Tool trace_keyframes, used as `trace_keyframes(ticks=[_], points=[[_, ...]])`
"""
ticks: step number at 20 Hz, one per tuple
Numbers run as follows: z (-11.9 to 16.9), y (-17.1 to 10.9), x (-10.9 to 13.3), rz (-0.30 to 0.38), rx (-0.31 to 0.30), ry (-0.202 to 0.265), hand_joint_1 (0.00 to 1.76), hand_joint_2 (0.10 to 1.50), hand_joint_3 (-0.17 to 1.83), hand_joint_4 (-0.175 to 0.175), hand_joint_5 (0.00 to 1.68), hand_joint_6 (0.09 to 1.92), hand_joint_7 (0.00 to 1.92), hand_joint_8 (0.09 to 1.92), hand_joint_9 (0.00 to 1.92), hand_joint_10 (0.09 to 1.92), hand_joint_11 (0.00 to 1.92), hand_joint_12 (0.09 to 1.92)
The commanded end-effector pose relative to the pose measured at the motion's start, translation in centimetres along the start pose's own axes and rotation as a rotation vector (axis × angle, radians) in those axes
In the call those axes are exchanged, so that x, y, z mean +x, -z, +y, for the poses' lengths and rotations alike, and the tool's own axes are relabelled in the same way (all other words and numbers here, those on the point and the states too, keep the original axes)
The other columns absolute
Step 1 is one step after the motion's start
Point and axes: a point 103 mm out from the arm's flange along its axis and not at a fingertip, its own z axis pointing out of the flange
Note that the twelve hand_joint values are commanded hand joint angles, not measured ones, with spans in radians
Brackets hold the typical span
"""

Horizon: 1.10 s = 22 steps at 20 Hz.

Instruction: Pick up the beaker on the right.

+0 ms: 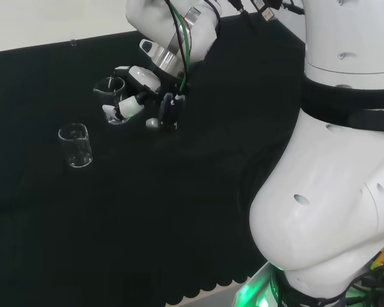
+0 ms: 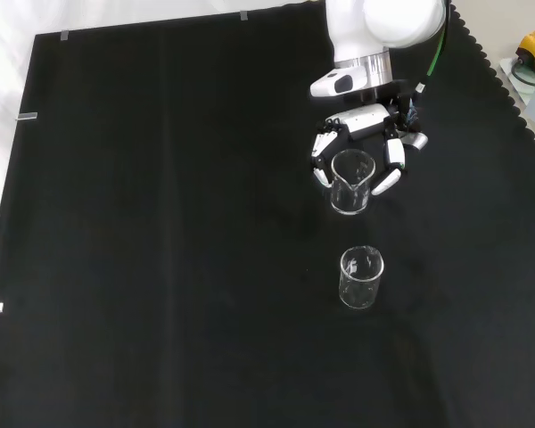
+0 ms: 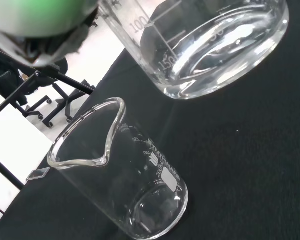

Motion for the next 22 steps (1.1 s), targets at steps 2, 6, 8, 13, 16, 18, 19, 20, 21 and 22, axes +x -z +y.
trace_keyframes(ticks=[2, 6, 8, 13, 16, 18, 19, 20, 21, 22], points=[[-0.5, 0.7, -0.8, 0.011, -0.011, 0.003, 1.08, 0.48, 1.14, -0.175, 0.65, 1.45, 0.93, 1.56, 1.13, 1.21, 1.0, 1.33], [-0.5, 0.9, -0.6, 0.001, -0.006, -0.002, 1.08, 0.47, 1.14, -0.175, 0.65, 1.45, 0.93, 1.56, 1.14, 1.21, 1.01, 1.33], [-0.3, 0.7, -0.3, -0.001, -0.004, -0.002, 1.08, 0.47, 1.14, -0.175, 0.66, 1.45, 0.93, 1.56, 1.14, 1.2, 1.01, 1.32], [-0.9, 1.3, -1.1, 0.007, -0.007, 0.001, 1.08, 0.47, 1.14, -0.175, 0.66, 1.45, 0.93, 1.56, 1.14, 1.2, 1.02, 1.32], [-0.7, 1.0, -0.3, -0.004, -0.009, 0.003, 1.08, 0.47, 1.14, -0.175, 0.66, 1.46, 0.93, 1.56, 1.15, 1.2, 1.02, 1.32], [-0.5, 0.7, 0.2, -0.006, -0.011, 0.0, 1.08, 0.47, 1.14, -0.175, 0.66, 1.46, 0.93, 1.56, 1.15, 1.2, 1.02, 1.32], [-1.0, 1.2, -0.6, 0.01, -0.018, -0.001, 1.08, 0.47, 1.14, -0.175, 0.66, 1.46, 0.93, 1.56, 1.15, 1.2, 1.02, 1.32], [-1.2, 1.3, -0.9, 0.015, -0.022, 0.001, 1.08, 0.47, 1.14, -0.175, 0.66, 1.46, 0.93, 1.56, 1.15, 1.2, 1.02, 1.32], [-1.2, 1.4, -0.9, 0.014, -0.023, 0.001, 1.09, 0.47, 1.14, -0.175, 0.66, 1.46, 0.93, 1.56, 1.15, 1.2, 1.02, 1.32], [-1.2, 1.4, -0.9, 0.011, -0.023, 0.002, 1.09, 0.47, 1.14, -0.175, 0.66, 1.46, 0.93, 1.56, 1.15, 1.2, 1.02, 1.32]])
